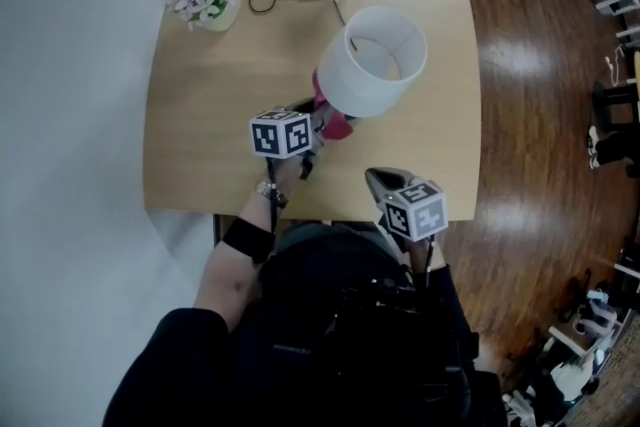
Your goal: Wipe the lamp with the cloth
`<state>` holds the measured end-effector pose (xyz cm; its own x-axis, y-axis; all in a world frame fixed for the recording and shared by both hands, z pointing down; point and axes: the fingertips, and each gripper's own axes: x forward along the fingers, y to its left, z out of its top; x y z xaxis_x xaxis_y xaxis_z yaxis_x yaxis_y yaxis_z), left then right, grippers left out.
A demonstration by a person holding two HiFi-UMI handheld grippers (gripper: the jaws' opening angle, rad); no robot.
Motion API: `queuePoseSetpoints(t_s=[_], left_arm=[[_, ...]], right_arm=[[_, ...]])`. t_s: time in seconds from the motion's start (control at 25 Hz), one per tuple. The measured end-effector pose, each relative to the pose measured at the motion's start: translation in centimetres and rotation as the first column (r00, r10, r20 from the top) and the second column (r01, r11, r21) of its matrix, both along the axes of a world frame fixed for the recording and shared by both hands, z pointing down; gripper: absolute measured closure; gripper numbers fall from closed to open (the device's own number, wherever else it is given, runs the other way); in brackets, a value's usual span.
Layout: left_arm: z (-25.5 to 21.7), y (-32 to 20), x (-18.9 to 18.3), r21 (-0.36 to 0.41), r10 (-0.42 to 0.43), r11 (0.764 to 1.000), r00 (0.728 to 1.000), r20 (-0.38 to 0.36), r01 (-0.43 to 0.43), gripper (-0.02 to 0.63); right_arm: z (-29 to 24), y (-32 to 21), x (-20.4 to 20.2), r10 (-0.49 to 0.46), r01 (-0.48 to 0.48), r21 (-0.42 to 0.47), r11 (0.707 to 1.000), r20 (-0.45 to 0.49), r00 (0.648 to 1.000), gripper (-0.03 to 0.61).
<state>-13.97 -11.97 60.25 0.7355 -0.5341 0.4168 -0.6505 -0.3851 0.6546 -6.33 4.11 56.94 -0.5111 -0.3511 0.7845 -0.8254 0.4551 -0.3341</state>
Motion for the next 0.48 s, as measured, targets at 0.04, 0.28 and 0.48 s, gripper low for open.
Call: queuePoseSetpoints(t_s=[0.04,0.28,0.48], left_arm=[[-0.4,-0.3,0.6,0.013,-0.007,1.000,0.999,-0.035,0.007,0.515],[-3.3,-1.8,3.2,0.125,-0.006,0.992,0.974,-0.226,0.035,0.515],[-4.3,-2.6,3.4,0.167,-0.004,0.985,0.972,-0.237,0.045,0.515]], right_arm=[[0.2,0.2,0.2,0.002,-0.002,-0.006,1.000,-0.003,1.000,0.574],[0.9,1.2,0.6,-0.005,0.005,-0.039,0.999,-0.005,1.000,0.574],[1.4,1.2,0.4,-0.021,0.021,-0.051,0.998,-0.003,1.000,0.574]])
